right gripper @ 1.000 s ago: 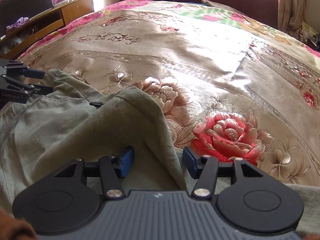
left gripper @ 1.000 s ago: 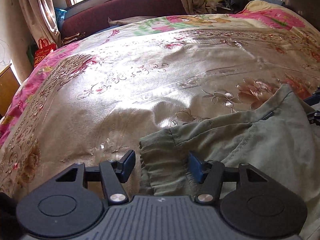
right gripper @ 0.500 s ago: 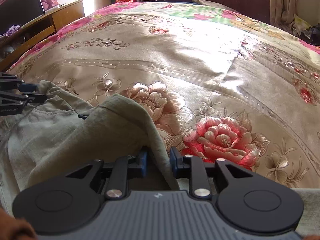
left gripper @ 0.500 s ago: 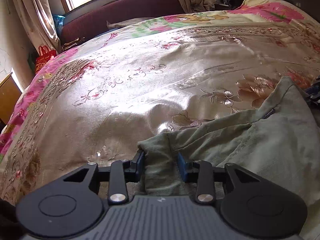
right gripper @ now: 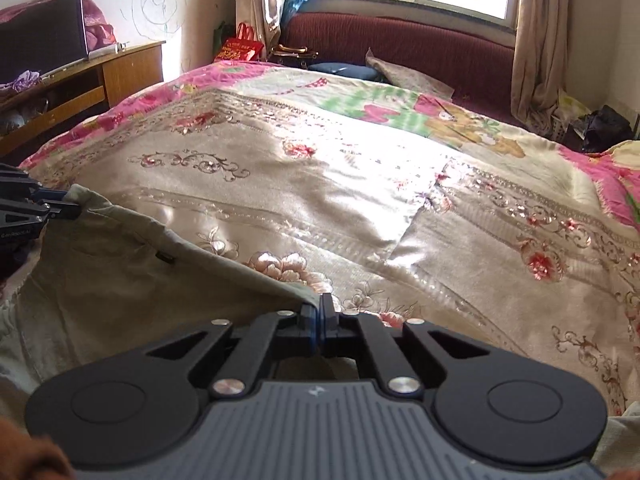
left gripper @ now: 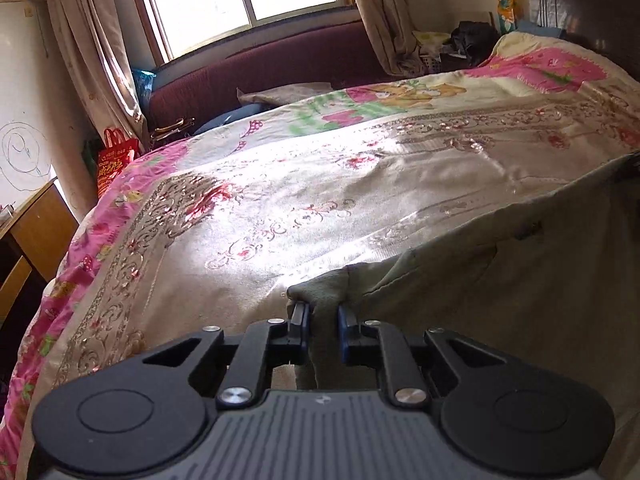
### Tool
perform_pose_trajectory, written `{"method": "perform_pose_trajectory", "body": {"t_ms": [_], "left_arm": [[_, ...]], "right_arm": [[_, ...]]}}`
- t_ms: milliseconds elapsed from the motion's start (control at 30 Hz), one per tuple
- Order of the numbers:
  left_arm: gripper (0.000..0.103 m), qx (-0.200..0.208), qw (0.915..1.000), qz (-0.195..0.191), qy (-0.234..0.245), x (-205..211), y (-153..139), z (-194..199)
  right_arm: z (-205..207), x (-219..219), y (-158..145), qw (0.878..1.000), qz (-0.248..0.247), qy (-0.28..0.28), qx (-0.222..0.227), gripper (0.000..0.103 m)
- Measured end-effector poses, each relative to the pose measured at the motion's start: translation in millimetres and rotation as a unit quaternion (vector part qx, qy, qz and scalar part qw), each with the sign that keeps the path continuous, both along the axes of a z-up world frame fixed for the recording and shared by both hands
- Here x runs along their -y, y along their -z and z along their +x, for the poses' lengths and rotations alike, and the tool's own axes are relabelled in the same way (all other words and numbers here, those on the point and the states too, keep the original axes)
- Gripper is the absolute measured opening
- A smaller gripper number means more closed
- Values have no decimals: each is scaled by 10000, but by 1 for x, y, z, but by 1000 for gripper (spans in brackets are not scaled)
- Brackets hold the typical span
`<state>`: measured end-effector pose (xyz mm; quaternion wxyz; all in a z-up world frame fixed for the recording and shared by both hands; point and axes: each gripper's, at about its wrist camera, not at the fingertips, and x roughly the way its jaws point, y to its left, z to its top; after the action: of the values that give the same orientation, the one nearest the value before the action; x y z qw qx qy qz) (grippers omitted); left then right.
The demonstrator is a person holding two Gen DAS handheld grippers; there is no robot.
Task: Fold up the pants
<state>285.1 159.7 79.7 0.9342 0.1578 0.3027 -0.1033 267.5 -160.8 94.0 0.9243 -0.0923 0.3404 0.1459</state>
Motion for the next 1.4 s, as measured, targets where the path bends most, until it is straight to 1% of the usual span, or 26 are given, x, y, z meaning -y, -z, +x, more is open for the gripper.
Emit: {"method": "perform_pose_trajectory", "body": {"t_ms": [67, 167, 233, 300, 367, 400, 433, 500, 533, 567, 600, 633, 667, 800, 900, 967, 1000, 1033, 1100, 1200, 1267, 1333, 1400], "left_arm": [[23, 180, 9998, -106, 36, -9, -18, -27], [23, 334, 9988, -362, 22, -25, -34, -74], [23, 286, 9976, -629, -47, -38, -34, -108], [23, 160, 9966, -804, -93, -45, -27, -137], [23, -90, 9961, -871, -131, -48, -7, -163], [23, -219, 9962, -830, -128, -47, 4, -171], [23, -349, 9961, -801, -131, -45, 15, -176], [23, -615, 9941, -884, -112, -43, 32, -182], [23, -698, 9929, -960, -80, -42, 37, -183], [23, -718, 9925, -988, -60, -39, 40, -184], [23, -697, 9930, -950, -47, -36, 42, -186], [24, -689, 9937, -886, -2, -31, 45, -187], [24, -697, 9939, -850, 56, -28, 47, -187], [26, -684, 9944, -797, 150, -18, 50, -187], [28, -645, 9939, -877, 161, -16, 44, -178], [39, -541, 9947, -860, 182, -15, 37, -170], [40, -475, 9951, -843, 200, -14, 35, -164], [43, -425, 9954, -831, 230, -12, 32, -158], [46, -389, 9956, -795, 309, -6, 29, -143], [53, -402, 9950, -722, 563, 6, 27, -117], [60, -491, 9935, -654, 794, 16, 28, -98], [64, -622, 9909, -633, 1010, 25, 30, -77], [65, -722, 9891, -613, 1130, 30, 31, -58]], "right_arm": [[-27, 3, -21, 9997, 53, -87, 217, 1], [-82, 5, -45, 9984, 11, -301, 472, 1], [-125, 4, -53, 9977, -10, -456, 498, 1], [-164, 0, -50, 9974, 43, -639, 339, 1], [-202, -12, -33, 9965, -53, -829, 120, 1], [-213, -18, -23, 9959, -92, -901, 3, 2], [-225, -24, -6, 9946, -190, -1007, -184, 2], [-236, -35, 27, 9923, -263, -1008, -673, 4], [-235, -39, 42, 9896, -334, -1029, -947, 4], [-236, -42, 55, 9874, -478, -1021, -1114, 4], [-234, -44, 63, 9858, -634, -988, -1198, 10], [-233, -47, 71, 9817, -855, -1034, -1353, 12], [-234, -46, 74, 9800, -970, -1069, -1371, 13], [-238, -42, 77, 9791, -961, -1150, -1371, 14], [-238, -41, 77, 9816, -840, -1072, -1339, 15], [-239, -39, 76, 9830, -693, -1020, -1362, 20], [-240, -38, 76, 9835, -656, -1019, -1341, 24], [-241, -37, 77, 9844, -638, -999, -1301, 27], [-240, -32, 81, 9854, -516, -956, -1314, 27], [-236, -25, 80, 9861, -236, -859, -1406, 29], [-233, -19, 80, 9856, -38, -774, -1505, 30], [-230, -17, 81, 9847, 60, -760, -1565, 31], [-227, -17, 80, 9839, 80, -764, -1614, 31]]}}
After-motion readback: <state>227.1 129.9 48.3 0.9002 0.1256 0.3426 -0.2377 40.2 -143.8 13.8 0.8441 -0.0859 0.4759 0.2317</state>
